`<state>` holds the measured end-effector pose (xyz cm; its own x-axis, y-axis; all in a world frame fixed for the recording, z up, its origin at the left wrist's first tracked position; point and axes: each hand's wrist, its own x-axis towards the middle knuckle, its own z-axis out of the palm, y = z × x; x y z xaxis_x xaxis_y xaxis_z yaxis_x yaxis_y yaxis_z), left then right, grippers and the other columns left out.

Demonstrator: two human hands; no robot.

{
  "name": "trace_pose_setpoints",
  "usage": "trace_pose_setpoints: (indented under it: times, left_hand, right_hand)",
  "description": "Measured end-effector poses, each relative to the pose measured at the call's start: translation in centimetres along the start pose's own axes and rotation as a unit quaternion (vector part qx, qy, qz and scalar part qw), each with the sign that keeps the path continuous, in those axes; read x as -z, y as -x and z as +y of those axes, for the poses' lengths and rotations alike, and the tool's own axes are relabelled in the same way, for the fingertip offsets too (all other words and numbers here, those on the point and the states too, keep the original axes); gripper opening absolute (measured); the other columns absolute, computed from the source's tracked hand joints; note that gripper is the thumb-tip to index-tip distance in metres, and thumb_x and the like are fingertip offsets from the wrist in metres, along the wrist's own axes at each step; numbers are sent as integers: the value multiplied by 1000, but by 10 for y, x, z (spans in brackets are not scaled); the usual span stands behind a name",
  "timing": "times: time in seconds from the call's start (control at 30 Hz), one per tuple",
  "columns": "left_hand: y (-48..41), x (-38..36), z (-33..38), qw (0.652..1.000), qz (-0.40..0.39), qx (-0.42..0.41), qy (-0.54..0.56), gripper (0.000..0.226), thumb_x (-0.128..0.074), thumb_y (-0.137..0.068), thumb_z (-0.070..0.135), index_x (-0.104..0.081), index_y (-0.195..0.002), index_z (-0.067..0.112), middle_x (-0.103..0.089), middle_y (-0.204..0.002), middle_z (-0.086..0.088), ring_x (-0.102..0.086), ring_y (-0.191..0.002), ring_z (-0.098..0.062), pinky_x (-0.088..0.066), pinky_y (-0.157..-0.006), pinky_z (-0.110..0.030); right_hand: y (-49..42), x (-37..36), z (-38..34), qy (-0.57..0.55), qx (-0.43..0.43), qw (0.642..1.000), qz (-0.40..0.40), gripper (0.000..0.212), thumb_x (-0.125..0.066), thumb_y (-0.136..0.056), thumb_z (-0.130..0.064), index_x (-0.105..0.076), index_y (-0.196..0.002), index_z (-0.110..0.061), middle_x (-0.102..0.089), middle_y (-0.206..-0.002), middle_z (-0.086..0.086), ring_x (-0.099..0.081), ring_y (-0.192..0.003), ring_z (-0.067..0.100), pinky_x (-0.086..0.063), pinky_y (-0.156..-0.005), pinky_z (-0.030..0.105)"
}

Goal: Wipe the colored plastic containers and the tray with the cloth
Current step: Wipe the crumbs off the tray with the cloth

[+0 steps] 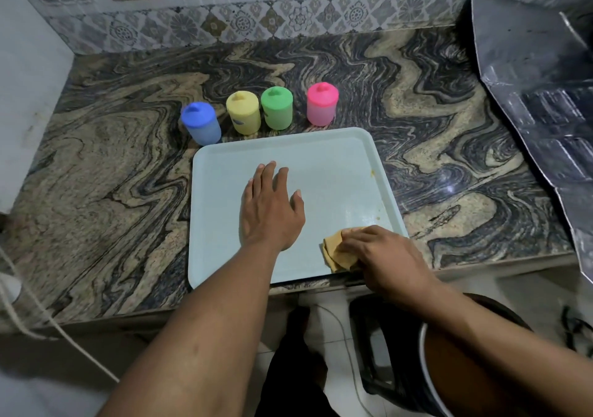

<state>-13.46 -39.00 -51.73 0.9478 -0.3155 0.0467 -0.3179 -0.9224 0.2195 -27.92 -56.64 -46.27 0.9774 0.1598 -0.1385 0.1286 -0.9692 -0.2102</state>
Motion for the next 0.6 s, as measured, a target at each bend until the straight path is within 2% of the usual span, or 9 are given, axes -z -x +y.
trace_pose_setpoints:
  times: [0.07,0.13,0.23,0.3,0.37,0.43,0.53,0.6]
  left_hand:
    - [0,-1,0,1000,2,3,0,59,-28,-100,48,-29,-153,22,-21,-165,-2,-12,-154,-22,-16,-125,-41]
    - [1,-1,0,1000,0,3,0,59,-28,-100,48,-28,-153,23,-20,-166,-1,-11,-154,-22,-15,-125,-41]
    - [1,-1,0,1000,1,2,1,59,-26,-100,49,-28,-154,23,-19,-166,-1,-10,-155,-21,-14,-126,-41]
    - [1,-1,0,1000,7,2,1,59,-26,-100,48,-29,-153,22,-20,-166,-1,-11,-155,-21,-14,-126,-41]
    - [1,-2,-1,1000,10,2,1,59,-27,-100,48,-30,-153,22,-21,-165,-1,-11,-154,-21,-14,-125,-41]
    - [1,-3,-1,1000,13,4,2,60,-26,-99,48,-30,-153,22,-21,-165,-1,-11,-154,-20,-14,-126,-41]
    - [0,-4,-1,1000,13,8,5,60,-26,-99,49,-30,-153,23,-20,-166,0,-10,-154,-19,-13,-126,-40]
    - [1,-4,-1,1000,16,7,3,60,-27,-99,49,-30,-153,23,-20,-165,1,-11,-154,-19,-14,-125,-40]
  right_hand:
    - [9,6,-8,18,17,999,-24,49,-52,-79,-6,-65,-121,-30,-63,-132,-15,-56,-120,17,-56,-77,34]
    - [13,17,-14,27,25,998,-48,49,-48,-81,-7,-62,-122,-30,-66,-124,-12,-57,-112,20,-54,-74,35]
    - [8,31,-8,18,24,993,-110,49,-50,-78,-10,-62,-122,-31,-70,-112,-5,-62,-104,25,-54,-77,38]
    - [-3,40,6,-43,-16,992,-122,44,-56,-77,-12,-66,-115,-32,-73,-105,0,-66,-99,28,-54,-75,36]
    - [-20,45,26,-104,-68,991,-52,28,-61,-83,-15,-68,-106,-31,-75,-93,3,-68,-90,30,-55,-71,38]
    - [-46,50,47,-102,-108,988,35,19,-59,-87,-13,-68,-99,-24,-74,-87,9,-68,-83,35,-56,-68,43]
    - [-88,61,70,-34,-144,984,97,33,-49,-81,-7,-68,-105,-20,-72,-93,18,-66,-84,42,-54,-67,43]
    - [-111,64,77,26,-160,984,77,35,-47,-85,-9,-67,-112,-18,-70,-105,22,-65,-95,43,-50,-72,41]
